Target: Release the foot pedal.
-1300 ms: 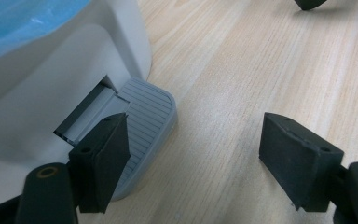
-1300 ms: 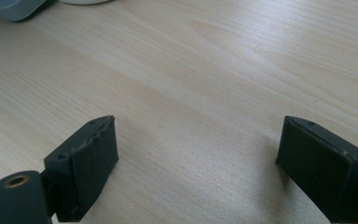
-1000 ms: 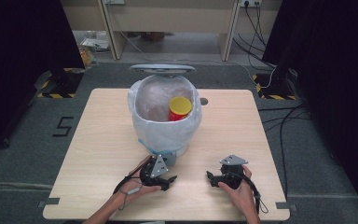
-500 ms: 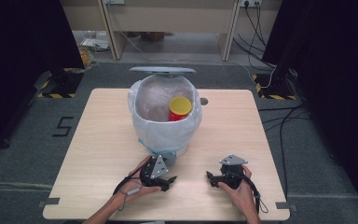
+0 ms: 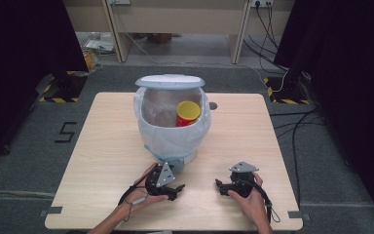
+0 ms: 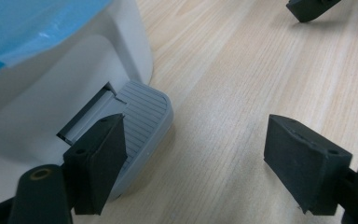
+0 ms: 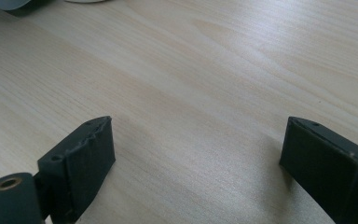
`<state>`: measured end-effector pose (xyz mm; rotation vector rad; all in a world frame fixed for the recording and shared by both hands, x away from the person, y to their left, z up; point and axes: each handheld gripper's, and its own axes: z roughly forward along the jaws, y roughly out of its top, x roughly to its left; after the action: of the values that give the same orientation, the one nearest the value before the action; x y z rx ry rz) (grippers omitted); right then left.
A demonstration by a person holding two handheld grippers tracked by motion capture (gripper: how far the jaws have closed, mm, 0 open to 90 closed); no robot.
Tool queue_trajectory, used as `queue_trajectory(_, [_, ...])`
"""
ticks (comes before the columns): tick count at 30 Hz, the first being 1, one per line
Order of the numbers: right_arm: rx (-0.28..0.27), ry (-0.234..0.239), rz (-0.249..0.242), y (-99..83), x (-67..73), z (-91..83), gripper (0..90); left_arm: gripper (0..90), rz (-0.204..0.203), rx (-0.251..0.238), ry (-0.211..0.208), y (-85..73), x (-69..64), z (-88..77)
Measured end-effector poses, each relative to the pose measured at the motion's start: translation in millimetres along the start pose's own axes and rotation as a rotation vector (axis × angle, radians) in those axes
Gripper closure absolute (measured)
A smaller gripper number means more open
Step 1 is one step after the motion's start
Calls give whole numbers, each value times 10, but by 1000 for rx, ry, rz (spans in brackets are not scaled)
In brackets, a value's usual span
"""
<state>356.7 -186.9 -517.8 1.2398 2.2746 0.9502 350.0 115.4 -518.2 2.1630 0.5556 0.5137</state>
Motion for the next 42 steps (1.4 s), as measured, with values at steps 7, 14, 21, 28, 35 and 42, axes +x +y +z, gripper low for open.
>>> queue_trajectory(7, [3, 1, 0, 0, 1, 1, 96, 200, 0, -19, -1, 39, 18, -57])
queue_trajectory(14, [4, 2, 0, 1, 2, 1, 94, 196, -39, -27, -34, 42, 31, -164])
queue_trajectory(21, [4, 2, 0, 1, 3, 1, 94, 195, -63, -22, -24, -69, 86, -344])
queue_trajectory(28, [4, 2, -1, 1, 2, 1, 93, 192, -156, -32, -49, -233, 208, -468])
queue_trajectory(35, [4, 3, -1, 1, 3, 1, 93, 190, -151, -5, -19, -314, 248, -513])
queue_trajectory(42, [4, 3, -1, 0, 2, 0, 93, 186, -176, 29, -16, -435, 266, -538])
